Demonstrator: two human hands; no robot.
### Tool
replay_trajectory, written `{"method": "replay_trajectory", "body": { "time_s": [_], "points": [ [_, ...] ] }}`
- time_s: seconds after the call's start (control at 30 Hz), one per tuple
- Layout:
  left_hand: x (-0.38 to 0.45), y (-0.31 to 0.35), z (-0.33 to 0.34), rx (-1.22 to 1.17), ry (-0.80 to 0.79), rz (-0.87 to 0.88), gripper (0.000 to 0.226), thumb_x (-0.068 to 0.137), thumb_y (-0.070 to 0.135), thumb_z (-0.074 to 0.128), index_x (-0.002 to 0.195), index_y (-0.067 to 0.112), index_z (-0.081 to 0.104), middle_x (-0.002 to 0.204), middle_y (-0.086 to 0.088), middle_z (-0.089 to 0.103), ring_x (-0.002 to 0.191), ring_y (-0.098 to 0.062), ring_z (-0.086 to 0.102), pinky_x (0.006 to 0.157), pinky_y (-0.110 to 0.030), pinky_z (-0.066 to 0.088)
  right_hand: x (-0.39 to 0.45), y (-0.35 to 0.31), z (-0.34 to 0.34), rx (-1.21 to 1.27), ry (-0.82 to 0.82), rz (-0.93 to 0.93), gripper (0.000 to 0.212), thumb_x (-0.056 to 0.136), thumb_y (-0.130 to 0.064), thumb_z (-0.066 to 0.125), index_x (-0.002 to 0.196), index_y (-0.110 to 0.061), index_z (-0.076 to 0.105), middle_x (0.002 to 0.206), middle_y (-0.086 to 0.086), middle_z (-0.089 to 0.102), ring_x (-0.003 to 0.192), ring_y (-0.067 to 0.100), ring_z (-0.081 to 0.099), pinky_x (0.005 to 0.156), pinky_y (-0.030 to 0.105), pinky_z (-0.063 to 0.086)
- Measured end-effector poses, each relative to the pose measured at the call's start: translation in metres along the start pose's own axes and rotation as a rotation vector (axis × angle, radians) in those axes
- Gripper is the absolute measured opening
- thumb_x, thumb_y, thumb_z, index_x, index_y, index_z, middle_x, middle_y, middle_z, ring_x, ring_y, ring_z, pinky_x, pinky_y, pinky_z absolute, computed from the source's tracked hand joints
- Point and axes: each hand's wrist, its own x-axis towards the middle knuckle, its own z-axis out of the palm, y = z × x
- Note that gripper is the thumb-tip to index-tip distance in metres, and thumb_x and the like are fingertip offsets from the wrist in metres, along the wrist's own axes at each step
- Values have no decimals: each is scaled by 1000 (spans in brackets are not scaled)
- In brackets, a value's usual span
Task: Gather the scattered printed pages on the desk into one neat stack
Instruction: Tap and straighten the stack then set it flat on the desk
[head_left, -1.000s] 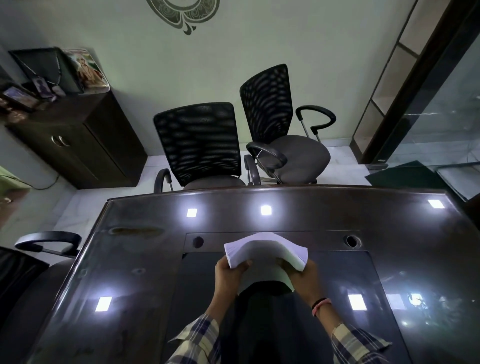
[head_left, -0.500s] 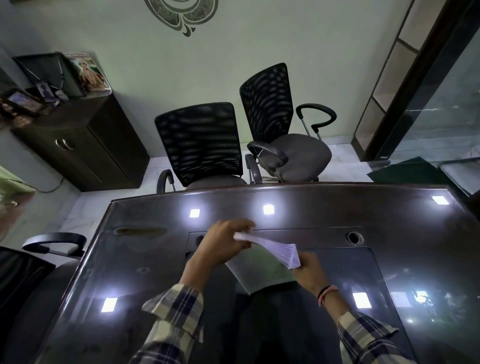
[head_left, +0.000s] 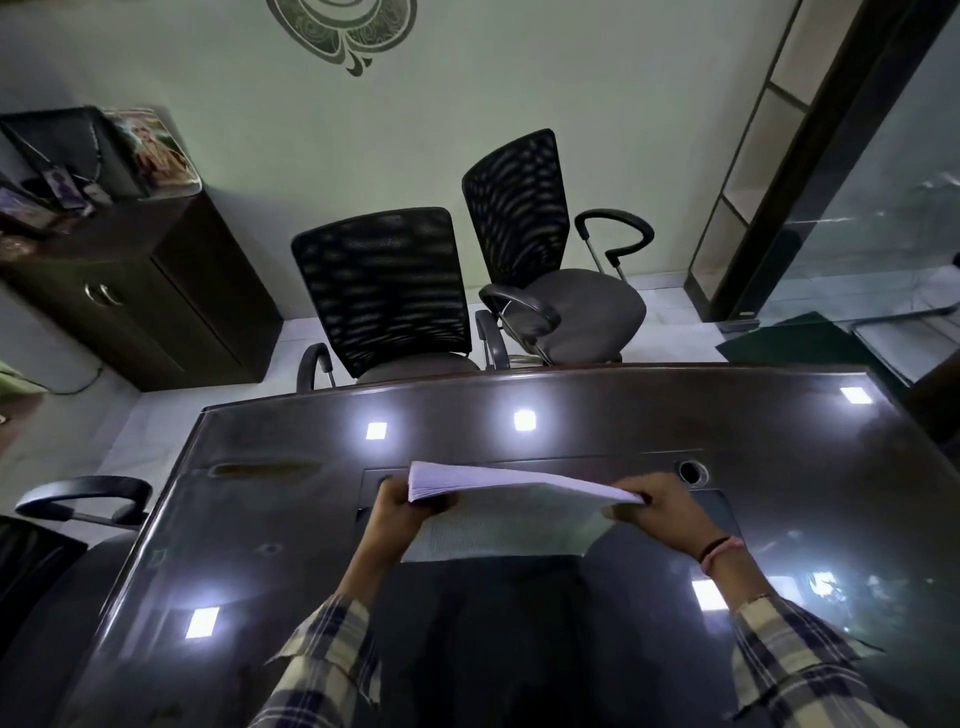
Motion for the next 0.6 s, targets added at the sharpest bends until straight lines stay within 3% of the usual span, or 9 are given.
{"method": "replay_trajectory", "body": {
  "time_s": [0.1, 0.23, 0.37, 0.5, 0.6],
  "points": [
    [-3, -22, 4, -123, 73, -93, 20, 79, -13, 79, 91, 3, 79, 82, 0, 79, 78, -10, 72, 71, -22, 56, 0, -9, 5, 93, 118, -31, 16, 84, -13, 83, 73, -20, 73, 63, -13, 62, 61, -5, 48, 58, 23, 40],
    [-14, -50, 14, -147, 129, -116, 20, 81, -6, 81, 97, 6, 79, 91, -4, 81, 84, -12, 76, 73, -23, 59, -8, -3, 29, 171, 234, 33, 21, 83, -7, 82, 85, -27, 77, 77, -12, 73, 71, -2, 60, 67, 24, 50],
    [-21, -83, 20, -15, 104, -110, 24, 82, -3, 83, 99, 13, 81, 97, -2, 82, 94, -16, 77, 82, -32, 60, -19, 8, 58, 194, 243, 157, 34, 82, -3, 81, 89, -35, 72, 80, -17, 74, 73, -7, 63, 68, 15, 49],
    [-17, -92, 22, 38, 108, -161, 34, 77, -5, 85, 97, 22, 78, 92, 9, 81, 90, -9, 76, 76, -22, 57, -20, 11, 65, 296, 234, 250, 36, 81, 0, 80, 100, -30, 72, 93, -14, 77, 86, 0, 69, 78, 23, 55],
    [-12, -94, 22, 70, 83, -171, 36, 78, -5, 84, 99, 23, 78, 93, 12, 81, 88, -6, 76, 75, -21, 57, -22, 11, 63, 296, 195, 264, 33, 79, -5, 84, 100, -27, 73, 93, -11, 77, 89, 8, 71, 76, 20, 54]
  ]
}}
